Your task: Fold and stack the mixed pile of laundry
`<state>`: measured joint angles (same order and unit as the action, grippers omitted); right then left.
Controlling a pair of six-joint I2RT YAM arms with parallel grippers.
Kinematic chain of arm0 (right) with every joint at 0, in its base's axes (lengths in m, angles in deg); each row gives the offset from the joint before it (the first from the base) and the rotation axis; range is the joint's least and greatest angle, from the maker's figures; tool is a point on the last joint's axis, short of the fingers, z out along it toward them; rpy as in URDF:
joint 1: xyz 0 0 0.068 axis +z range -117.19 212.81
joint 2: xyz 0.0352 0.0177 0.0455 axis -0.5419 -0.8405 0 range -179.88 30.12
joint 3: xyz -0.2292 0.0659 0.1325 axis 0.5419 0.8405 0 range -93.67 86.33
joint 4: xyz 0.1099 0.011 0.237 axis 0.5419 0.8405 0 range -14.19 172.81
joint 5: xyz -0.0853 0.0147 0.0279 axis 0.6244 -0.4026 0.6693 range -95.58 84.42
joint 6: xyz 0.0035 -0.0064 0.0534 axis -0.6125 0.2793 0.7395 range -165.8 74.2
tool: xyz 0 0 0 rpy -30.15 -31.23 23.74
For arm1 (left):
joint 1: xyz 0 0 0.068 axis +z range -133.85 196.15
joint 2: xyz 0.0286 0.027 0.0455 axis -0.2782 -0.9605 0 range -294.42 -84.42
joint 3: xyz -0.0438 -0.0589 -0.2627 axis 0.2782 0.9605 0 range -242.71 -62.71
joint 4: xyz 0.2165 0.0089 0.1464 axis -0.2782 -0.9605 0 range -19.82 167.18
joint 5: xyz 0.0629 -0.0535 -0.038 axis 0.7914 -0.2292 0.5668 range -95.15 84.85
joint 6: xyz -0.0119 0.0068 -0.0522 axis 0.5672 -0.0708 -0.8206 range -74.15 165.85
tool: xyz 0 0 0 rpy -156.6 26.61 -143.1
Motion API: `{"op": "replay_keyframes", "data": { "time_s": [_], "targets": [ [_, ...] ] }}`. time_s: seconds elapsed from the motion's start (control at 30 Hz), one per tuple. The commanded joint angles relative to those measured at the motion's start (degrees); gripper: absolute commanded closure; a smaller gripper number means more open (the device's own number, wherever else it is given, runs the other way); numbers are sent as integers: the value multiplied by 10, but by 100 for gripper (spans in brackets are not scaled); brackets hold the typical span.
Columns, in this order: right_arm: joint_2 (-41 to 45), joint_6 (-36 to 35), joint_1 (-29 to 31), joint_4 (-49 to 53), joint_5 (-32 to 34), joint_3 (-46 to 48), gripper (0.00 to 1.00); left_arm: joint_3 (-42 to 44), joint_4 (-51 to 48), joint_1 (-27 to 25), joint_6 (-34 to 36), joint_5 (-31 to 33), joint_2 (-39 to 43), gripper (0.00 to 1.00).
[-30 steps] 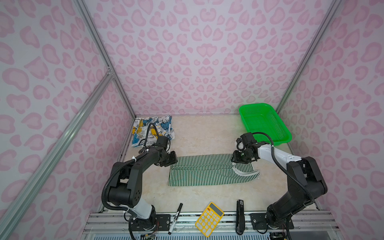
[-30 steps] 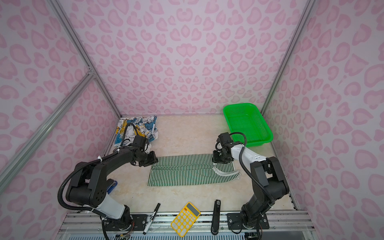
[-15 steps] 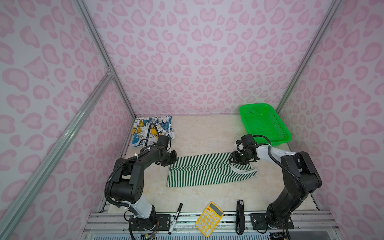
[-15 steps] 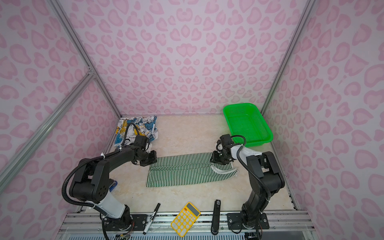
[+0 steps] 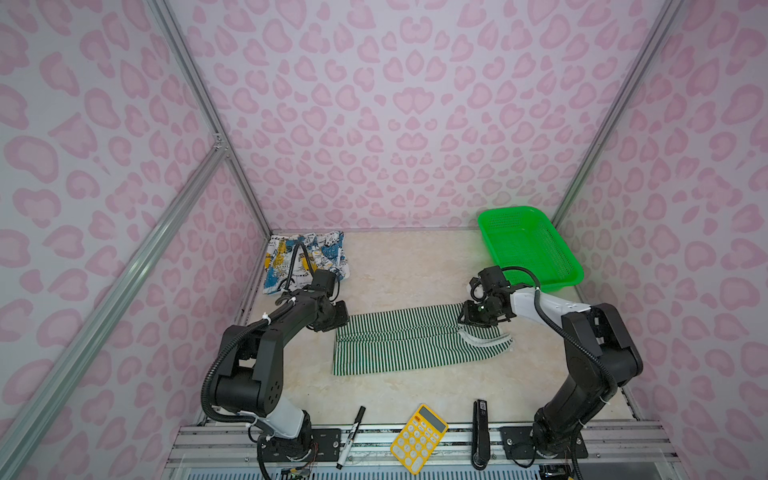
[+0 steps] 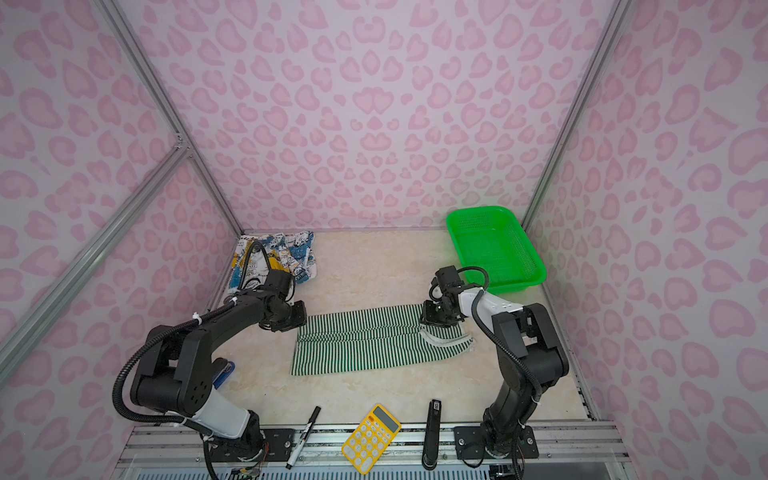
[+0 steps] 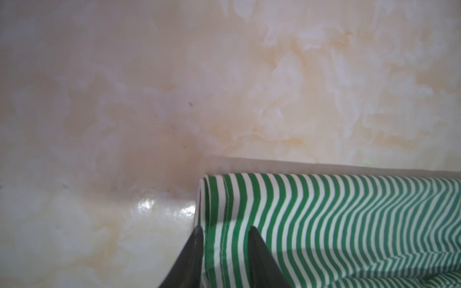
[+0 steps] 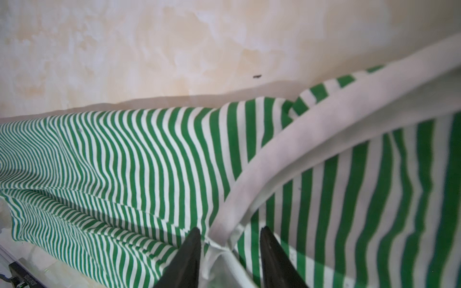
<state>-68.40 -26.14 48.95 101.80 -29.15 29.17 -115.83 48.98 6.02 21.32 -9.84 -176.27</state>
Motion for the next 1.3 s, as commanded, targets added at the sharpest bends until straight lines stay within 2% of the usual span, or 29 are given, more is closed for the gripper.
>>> {"op": "replay_keyframes", "data": {
  "time_s": [0.0,0.23,0.37,0.47,0.63,0.77,0.9,1.27],
  "targets": [
    [-6,-7,3,16,19,-10,60,-4,-2,0,-1,13,-15,68],
    [-21,1,11,9,16,-25,60,0,4,1,0,12,-28,71],
    [-30,2,18,3,16,-29,62,1,14,1,0,2,-34,81],
    [-34,1,18,3,17,-31,70,-2,15,1,0,-1,-33,88],
    [-29,-2,18,4,19,-31,90,-18,-4,1,8,6,-24,90],
    [-23,-7,21,6,19,-28,99,-35,-22,1,19,15,-15,93],
    [-19,-9,24,9,20,-22,100,-45,-27,3,27,17,-18,97],
    [14,-6,42,23,26,8,100,-44,-13,6,42,43,-31,97]
  ]
}}
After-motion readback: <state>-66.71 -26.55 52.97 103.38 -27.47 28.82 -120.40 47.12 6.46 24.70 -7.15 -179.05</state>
